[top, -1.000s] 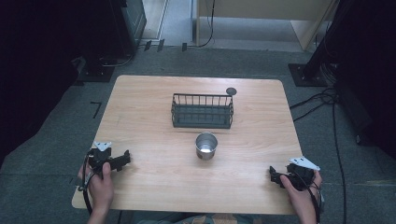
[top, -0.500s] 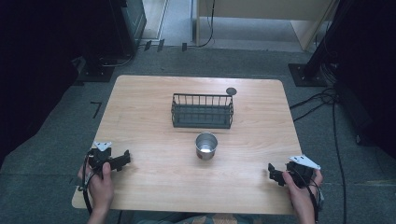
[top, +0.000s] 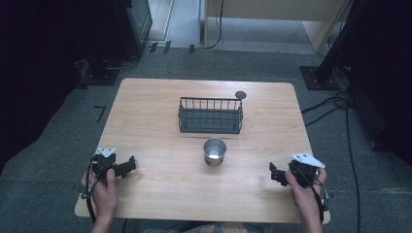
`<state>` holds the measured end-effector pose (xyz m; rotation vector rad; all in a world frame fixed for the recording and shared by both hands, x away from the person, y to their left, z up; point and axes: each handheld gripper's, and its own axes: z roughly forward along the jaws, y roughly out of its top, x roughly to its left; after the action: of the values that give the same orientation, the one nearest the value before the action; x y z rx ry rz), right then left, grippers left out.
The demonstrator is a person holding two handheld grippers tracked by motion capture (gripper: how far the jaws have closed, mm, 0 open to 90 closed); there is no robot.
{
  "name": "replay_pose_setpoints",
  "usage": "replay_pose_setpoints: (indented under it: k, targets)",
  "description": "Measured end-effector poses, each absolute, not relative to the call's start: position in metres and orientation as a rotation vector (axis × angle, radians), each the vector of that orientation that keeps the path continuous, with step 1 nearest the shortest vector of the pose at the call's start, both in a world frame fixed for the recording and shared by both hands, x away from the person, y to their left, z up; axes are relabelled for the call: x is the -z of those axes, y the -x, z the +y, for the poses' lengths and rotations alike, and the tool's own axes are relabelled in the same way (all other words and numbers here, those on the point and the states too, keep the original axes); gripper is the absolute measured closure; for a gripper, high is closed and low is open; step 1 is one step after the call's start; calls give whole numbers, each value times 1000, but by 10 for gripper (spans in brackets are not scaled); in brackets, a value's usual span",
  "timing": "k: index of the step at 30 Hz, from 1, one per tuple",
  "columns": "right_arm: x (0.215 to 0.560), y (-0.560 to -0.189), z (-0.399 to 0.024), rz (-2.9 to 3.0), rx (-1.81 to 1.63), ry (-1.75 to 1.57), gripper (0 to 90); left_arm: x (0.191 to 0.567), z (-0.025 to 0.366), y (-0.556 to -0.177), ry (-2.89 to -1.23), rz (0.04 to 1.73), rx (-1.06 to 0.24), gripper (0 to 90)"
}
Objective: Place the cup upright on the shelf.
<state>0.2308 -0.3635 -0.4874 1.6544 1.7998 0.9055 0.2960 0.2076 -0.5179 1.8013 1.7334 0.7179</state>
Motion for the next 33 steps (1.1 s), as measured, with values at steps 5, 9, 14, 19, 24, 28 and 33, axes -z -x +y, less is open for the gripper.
replay_pose_setpoints:
  k: [5,9,14,19,24,28,33]
  targets:
    - [482,-237,-351,1826,-920,-1623,0,518,208,-296,-1801,1734,-718,48]
    - [473,-244,-335,1848,-957,-1586,0,518,208,-296,-1801,1734,-718,48]
    - [466,-249,-317,1876,-996,-1549,0,518,208,-296,-1802,1734,-717,48]
    - [460,-254,-300,1907,-1028,-1516,0,518,208,-296,-1802,1733,-717,48]
    - [456,-259,-287,1925,-1046,-1491,0,518,208,-296,-1802,1734,-717,48]
    - [452,-263,-270,1945,-1078,-1471,0,518,208,-296,-1802,1733,-717,48]
    - [449,-267,-256,1959,-1104,-1457,0,518,208,-296,-1802,1733,-716,48]
